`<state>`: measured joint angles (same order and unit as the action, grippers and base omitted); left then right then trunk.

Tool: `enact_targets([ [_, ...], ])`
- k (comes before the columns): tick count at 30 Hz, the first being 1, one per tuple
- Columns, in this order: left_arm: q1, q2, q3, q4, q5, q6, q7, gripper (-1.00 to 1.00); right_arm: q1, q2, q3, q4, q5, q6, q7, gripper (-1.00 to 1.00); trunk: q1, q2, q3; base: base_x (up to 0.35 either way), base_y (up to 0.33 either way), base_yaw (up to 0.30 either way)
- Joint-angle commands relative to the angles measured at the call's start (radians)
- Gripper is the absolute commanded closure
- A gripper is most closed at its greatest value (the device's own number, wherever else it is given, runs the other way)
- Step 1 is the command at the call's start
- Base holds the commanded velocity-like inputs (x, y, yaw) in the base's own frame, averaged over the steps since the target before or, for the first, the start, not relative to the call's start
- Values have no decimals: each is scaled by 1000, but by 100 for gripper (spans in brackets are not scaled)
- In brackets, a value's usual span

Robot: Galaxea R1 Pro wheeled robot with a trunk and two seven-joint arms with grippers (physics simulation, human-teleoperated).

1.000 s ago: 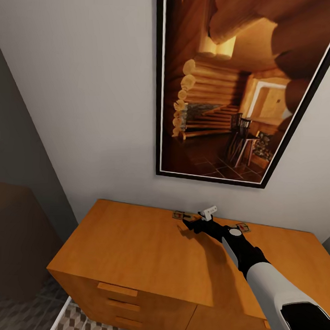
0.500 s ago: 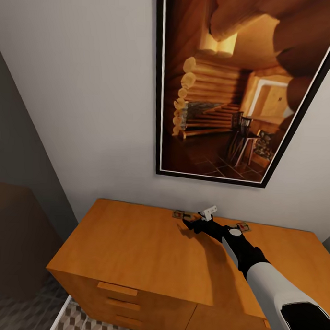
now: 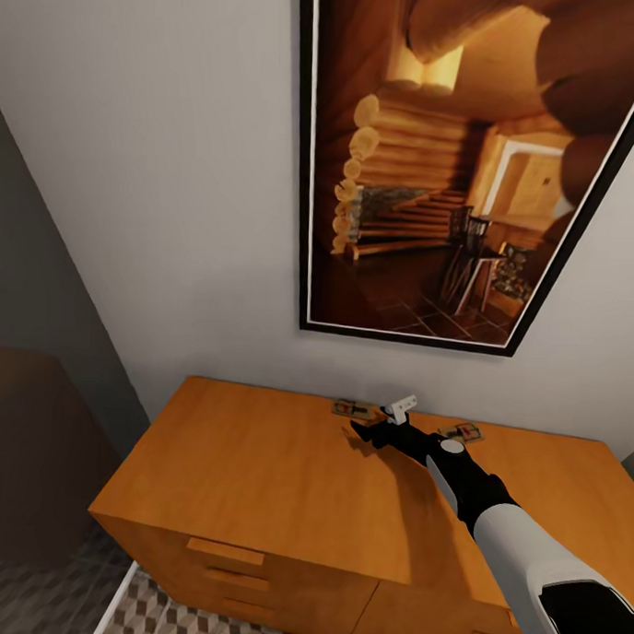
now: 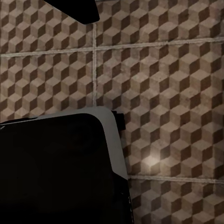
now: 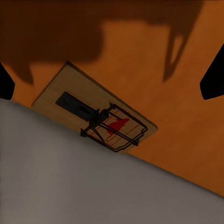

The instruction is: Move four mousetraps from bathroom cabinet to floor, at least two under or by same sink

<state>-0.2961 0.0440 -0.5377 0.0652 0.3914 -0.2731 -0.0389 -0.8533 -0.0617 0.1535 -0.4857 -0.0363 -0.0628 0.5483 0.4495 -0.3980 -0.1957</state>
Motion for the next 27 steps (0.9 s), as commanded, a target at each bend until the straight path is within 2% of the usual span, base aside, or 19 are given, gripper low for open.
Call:
enact_targets([
  [1,-1,0,-8,4,10,-6,-4,-100,-1,-1,6,1,-4,-5,-1,-100,1,-2,-3,0,0,0],
  [27,-1,0,-8,4,10,-7,-4,-100,-1,-1,6,1,-2,-6,-1,-100,1,-2,-6,0,0,0],
])
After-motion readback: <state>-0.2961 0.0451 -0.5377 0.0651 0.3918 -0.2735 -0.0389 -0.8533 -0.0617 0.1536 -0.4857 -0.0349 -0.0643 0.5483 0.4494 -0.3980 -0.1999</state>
